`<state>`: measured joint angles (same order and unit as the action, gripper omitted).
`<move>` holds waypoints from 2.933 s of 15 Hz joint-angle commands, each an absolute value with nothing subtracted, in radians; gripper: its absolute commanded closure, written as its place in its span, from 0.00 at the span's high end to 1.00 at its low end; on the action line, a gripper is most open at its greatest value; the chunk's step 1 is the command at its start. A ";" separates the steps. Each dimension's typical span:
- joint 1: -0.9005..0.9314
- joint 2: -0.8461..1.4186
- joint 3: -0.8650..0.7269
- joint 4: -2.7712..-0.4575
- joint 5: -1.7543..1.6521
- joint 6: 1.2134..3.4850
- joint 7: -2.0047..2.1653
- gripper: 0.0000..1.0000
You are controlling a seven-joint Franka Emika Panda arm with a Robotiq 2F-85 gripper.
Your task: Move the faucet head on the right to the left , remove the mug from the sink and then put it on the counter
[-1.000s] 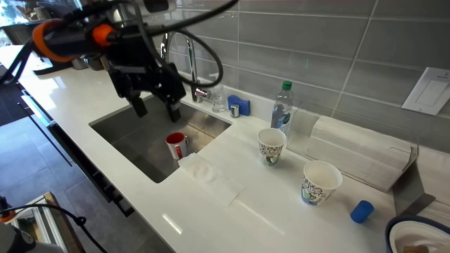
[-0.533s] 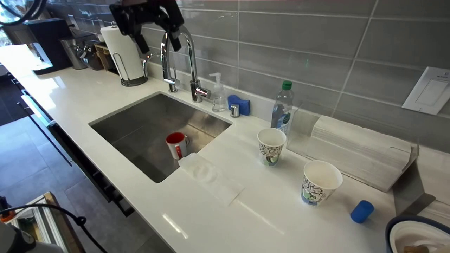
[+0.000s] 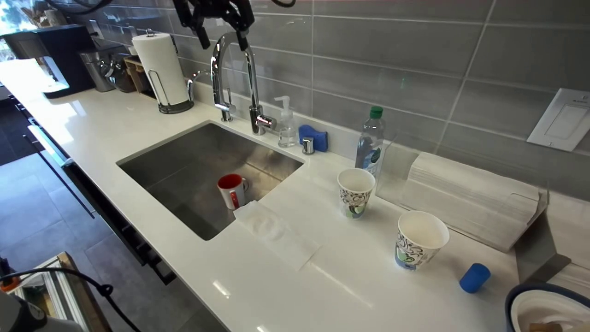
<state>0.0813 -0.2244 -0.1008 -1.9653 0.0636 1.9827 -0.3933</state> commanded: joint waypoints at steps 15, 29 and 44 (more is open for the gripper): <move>0.081 -0.017 0.032 -1.853 0.161 2.097 -0.368 0.00; 0.122 0.007 0.128 -1.842 0.213 2.171 -0.351 0.00; 0.207 0.167 0.227 -1.658 0.165 2.212 -0.331 0.00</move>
<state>0.1913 0.0963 0.2150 -1.7357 0.1821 2.1970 -0.3468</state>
